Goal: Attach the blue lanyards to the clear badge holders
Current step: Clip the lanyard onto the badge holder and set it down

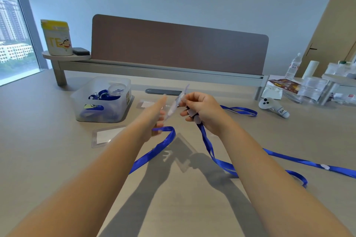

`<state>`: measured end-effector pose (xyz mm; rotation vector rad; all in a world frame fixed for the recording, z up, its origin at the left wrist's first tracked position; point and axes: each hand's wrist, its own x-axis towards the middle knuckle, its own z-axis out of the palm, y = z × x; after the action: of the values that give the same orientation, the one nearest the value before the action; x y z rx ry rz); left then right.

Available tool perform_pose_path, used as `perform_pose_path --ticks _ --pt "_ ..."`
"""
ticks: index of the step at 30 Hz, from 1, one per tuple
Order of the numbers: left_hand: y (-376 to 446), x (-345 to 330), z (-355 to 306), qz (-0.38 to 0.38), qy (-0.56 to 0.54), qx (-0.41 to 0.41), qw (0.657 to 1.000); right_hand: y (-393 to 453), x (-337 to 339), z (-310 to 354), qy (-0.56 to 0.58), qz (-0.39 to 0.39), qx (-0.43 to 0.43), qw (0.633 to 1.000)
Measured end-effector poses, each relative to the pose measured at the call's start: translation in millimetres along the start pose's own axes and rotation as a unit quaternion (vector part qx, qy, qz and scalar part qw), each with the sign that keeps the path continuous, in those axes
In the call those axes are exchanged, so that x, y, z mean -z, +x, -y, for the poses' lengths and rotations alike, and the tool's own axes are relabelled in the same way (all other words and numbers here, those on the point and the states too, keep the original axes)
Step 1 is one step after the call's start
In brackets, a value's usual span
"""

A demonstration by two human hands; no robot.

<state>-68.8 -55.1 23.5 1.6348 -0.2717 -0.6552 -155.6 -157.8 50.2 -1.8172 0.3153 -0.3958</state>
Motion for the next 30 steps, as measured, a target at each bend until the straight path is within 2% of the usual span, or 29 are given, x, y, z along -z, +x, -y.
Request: perform_pose_path --ticks 1,3,5,7,9,11,13,17,19,22,24,26,27,28,30 --pt "2.3 4.2 6.7 0.009 -0.01 0.073 0.997 0.3 1.2 1.0 0.003 0.01 -0.008 1.0" --pt "6.2 9.9 16.9 0.077 -0.05 0.182 0.979 0.7 3.0 2.2 0.006 0.021 -0.02 1.0" --pt "8.4 10.3 21.0 0.125 -0.136 0.223 0.957 1.5 4.7 1.9 0.013 0.022 -0.026 0.999" --pt "9.7 9.4 19.5 0.101 -0.277 0.211 0.932 1.9 7.3 0.2 0.017 0.021 -0.032 0.999" --pt "10.5 8.3 15.7 0.049 -0.401 0.163 0.9 1.3 11.4 -2.6 0.018 0.024 -0.042 0.999" --pt "10.0 9.6 10.6 0.011 -0.445 0.113 0.889 -0.9 15.8 -5.1 0.007 0.038 -0.05 0.998" --pt "8.7 11.3 4.9 -0.002 -0.449 0.086 0.89 -1.9 17.8 -8.6 -0.021 0.055 -0.052 0.997" --pt "2.7 8.1 -0.5 0.063 -0.399 0.097 0.91 -2.6 14.1 -12.0 -0.097 0.057 -0.054 0.992" --pt "0.6 4.0 -2.4 0.059 -0.374 0.082 0.922 -1.8 12.2 -12.5 -0.135 0.046 -0.051 0.988" --pt "-5.3 -1.4 -11.8 0.011 -0.317 0.019 0.948 0.6 11.3 -18.6 -0.257 -0.013 -0.044 0.965" --pt "-7.7 -3.9 -22.2 -0.022 -0.302 -0.018 0.953 0.8 10.9 -23.6 -0.302 -0.094 -0.033 0.948" --pt "-7.0 -5.5 -33.8 -0.047 -0.295 -0.045 0.953 -2.7 8.2 -26.6 -0.251 -0.158 -0.015 0.955" --pt "-6.4 -6.8 -39.1 -0.057 -0.291 -0.054 0.954 -5.4 5.3 -25.4 -0.194 -0.169 -0.033 0.966" --pt "-5.4 -8.1 -43.4 -0.064 -0.29 -0.06 0.953 -6.3 2.2 -26.0 -0.131 -0.166 -0.059 0.976" --pt "-4.5 -11.0 -48.8 -0.067 -0.298 -0.065 0.95 -8.8 -8.1 -29.0 0.021 -0.105 -0.155 0.982"
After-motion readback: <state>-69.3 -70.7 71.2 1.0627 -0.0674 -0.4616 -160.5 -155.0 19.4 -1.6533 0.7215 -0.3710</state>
